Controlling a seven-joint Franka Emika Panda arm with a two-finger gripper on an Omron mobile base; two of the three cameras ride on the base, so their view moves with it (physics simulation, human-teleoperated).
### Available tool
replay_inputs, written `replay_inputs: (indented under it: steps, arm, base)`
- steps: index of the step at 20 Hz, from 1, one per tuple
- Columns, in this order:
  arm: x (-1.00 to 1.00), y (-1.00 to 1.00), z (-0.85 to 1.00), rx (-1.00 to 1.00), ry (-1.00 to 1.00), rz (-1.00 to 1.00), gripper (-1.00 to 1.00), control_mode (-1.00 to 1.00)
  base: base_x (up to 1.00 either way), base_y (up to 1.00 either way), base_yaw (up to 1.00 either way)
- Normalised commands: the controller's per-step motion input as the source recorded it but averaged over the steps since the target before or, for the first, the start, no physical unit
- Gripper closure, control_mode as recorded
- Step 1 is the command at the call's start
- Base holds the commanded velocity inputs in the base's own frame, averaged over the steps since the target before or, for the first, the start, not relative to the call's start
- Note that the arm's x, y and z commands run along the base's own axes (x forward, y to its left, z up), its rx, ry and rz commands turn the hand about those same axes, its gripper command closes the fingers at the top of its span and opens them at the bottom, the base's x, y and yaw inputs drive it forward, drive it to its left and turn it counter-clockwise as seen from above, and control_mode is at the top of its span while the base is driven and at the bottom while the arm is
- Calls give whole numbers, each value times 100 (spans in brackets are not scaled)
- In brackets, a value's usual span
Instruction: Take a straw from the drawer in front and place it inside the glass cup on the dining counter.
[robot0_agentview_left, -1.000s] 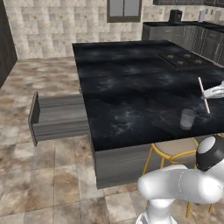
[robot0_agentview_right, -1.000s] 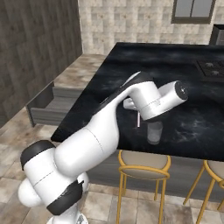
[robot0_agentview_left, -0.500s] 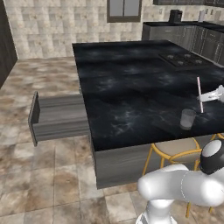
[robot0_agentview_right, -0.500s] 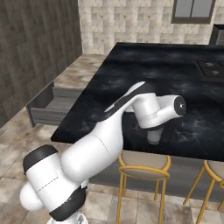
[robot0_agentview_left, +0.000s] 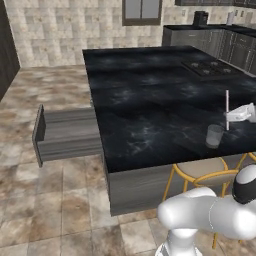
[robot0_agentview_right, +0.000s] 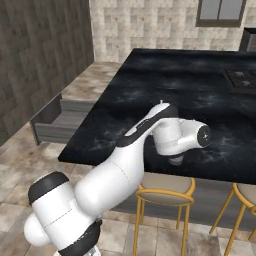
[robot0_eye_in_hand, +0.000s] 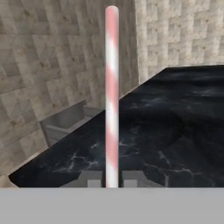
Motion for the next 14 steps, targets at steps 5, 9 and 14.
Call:
replay_inputs:
  steps: [5,9,14]
  arm:
    - [12,-20,0,2,-8,0,100,-100]
    - [19,-11,-12,1,-6,0,100,-100]
    - [8,-12,-19,1,-5,0,100,-100]
  base:
    - [0,0,0]
    - [0,0,0]
    - [0,0,0]
